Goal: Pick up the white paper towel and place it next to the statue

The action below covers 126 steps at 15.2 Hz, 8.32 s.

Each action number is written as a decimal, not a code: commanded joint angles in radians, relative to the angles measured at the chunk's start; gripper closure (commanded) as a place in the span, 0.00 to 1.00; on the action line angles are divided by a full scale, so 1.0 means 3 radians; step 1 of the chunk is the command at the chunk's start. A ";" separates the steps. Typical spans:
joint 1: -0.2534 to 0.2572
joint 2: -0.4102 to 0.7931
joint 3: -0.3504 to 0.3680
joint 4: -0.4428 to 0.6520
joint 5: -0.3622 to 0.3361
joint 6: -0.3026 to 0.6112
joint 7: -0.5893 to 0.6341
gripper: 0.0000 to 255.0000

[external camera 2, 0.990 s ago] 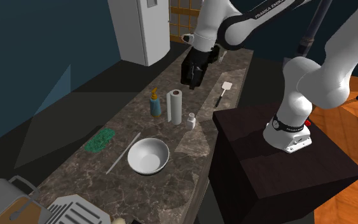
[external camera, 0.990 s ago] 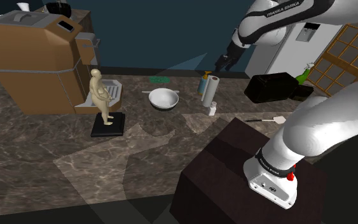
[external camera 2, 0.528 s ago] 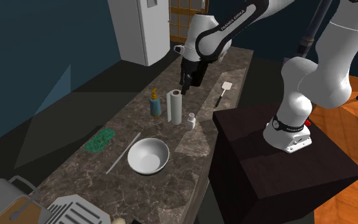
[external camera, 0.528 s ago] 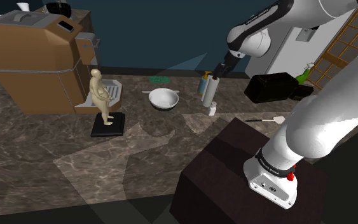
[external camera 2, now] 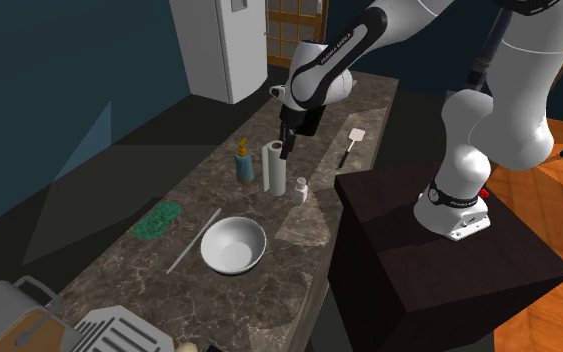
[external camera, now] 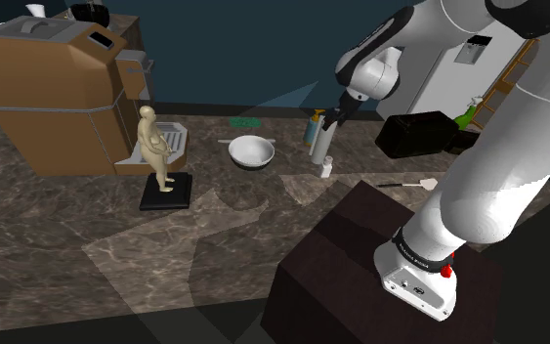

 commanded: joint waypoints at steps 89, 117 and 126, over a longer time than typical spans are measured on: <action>-0.0190 -0.1232 0.0341 0.2119 -0.1602 -0.2983 0.1571 1.00; 0.0323 -0.1000 0.1457 0.2488 -0.1635 -0.3063 0.3189 1.00; 0.0576 -0.0502 0.1834 0.3009 -0.1673 -0.3082 0.3822 1.00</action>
